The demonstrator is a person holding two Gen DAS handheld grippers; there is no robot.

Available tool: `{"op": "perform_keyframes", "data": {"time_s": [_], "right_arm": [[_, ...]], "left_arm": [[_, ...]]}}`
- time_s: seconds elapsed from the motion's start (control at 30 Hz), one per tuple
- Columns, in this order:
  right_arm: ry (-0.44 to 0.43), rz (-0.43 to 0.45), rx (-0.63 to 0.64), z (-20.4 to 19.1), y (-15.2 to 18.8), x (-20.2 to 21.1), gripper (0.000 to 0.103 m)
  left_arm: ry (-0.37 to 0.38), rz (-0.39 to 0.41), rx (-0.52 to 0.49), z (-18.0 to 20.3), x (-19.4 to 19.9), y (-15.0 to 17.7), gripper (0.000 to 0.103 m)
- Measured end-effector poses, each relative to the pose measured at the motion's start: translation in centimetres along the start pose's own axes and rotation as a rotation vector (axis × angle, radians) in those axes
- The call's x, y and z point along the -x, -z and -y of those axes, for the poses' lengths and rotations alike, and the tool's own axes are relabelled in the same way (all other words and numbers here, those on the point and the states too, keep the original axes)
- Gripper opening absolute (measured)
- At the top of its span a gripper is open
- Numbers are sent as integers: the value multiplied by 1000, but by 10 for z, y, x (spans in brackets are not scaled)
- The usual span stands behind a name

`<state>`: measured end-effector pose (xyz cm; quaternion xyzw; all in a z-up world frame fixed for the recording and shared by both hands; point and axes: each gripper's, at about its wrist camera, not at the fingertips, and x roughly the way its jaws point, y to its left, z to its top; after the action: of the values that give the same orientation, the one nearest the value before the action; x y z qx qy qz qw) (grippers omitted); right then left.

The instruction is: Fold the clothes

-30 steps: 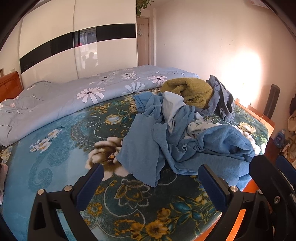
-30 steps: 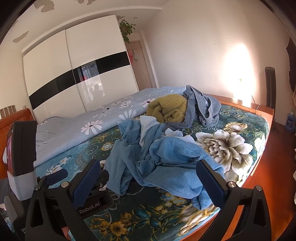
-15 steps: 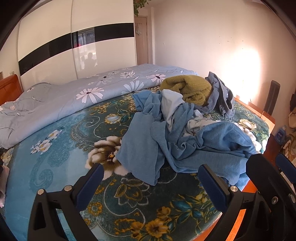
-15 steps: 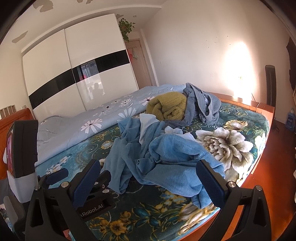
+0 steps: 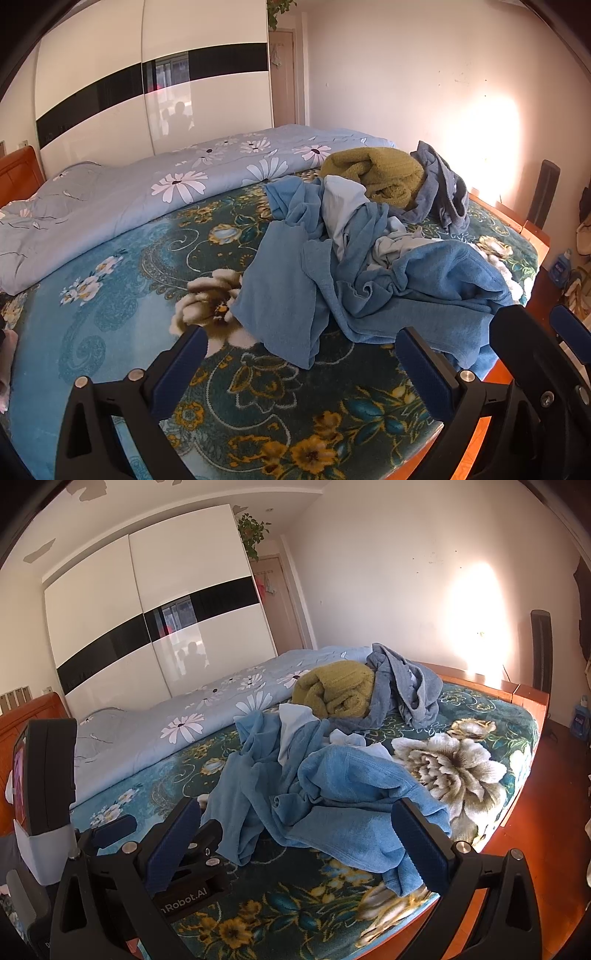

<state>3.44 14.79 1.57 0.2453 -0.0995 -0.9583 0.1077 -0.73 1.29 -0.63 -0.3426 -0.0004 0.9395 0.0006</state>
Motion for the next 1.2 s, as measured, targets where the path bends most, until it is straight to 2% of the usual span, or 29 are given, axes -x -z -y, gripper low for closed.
{"op": "perform_keyframes", "data": {"time_s": [0.87,0.97,1.07,1.2], "right_arm": [[6,-16,1,-1,3,-7,103],[11,45,-27,12,-1,-1,103],[30,102,-75,36,-12,-6,103],[120,-18,-9,49,-25,-58,103]], "left_arm": [[1,-24,12,-6,-9,3,103],[-2,4,84,-33,-8,4,103],[29,24,219,-69,-9,7,103],[141,20,340,-99,-13,12,103]]}}
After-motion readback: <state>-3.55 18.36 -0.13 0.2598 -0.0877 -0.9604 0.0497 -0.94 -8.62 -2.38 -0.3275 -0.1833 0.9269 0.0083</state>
